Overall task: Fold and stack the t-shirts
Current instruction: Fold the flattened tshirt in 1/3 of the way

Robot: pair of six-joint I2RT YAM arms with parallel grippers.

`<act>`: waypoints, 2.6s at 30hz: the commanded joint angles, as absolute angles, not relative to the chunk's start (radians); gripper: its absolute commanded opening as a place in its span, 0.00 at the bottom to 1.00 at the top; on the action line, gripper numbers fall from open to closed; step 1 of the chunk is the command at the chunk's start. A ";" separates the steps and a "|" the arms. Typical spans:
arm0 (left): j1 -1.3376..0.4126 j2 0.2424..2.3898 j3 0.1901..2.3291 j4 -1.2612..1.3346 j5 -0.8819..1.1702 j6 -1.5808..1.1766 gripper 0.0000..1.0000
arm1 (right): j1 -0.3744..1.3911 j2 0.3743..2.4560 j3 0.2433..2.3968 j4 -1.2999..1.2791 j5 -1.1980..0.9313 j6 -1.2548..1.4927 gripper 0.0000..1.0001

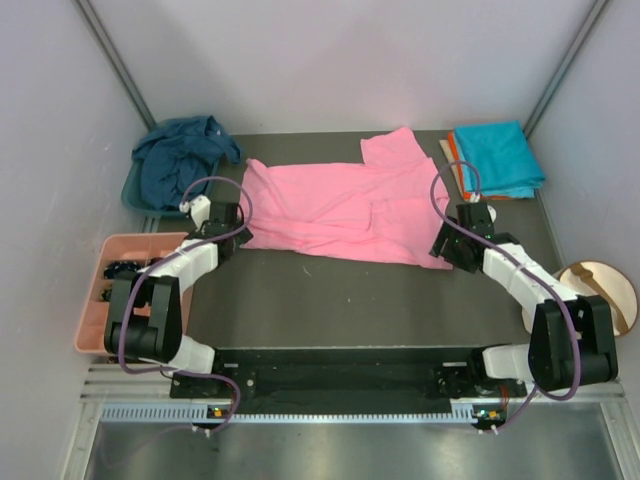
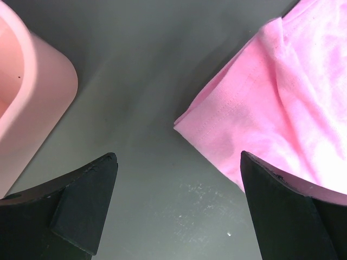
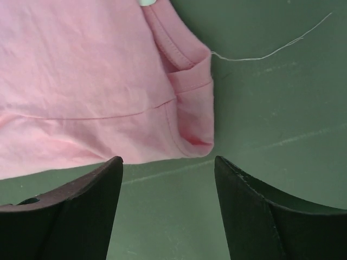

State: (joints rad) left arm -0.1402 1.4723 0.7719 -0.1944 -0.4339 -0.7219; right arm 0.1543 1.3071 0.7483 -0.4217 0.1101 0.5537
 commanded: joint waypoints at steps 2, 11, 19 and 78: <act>-0.144 1.482 0.793 -0.163 -0.428 -0.712 0.99 | 0.118 1.266 0.729 -0.408 0.143 0.548 0.68; -0.144 1.486 0.792 -0.164 -0.423 -0.713 0.99 | 0.115 1.250 0.701 -0.405 0.127 0.554 0.62; -0.144 1.489 0.792 -0.161 -0.417 -0.716 0.99 | 0.115 1.241 0.692 -0.413 0.132 0.572 0.59; -0.143 1.531 0.805 -0.163 -0.408 -0.706 0.99 | 0.069 1.347 0.732 -0.367 0.262 0.900 0.49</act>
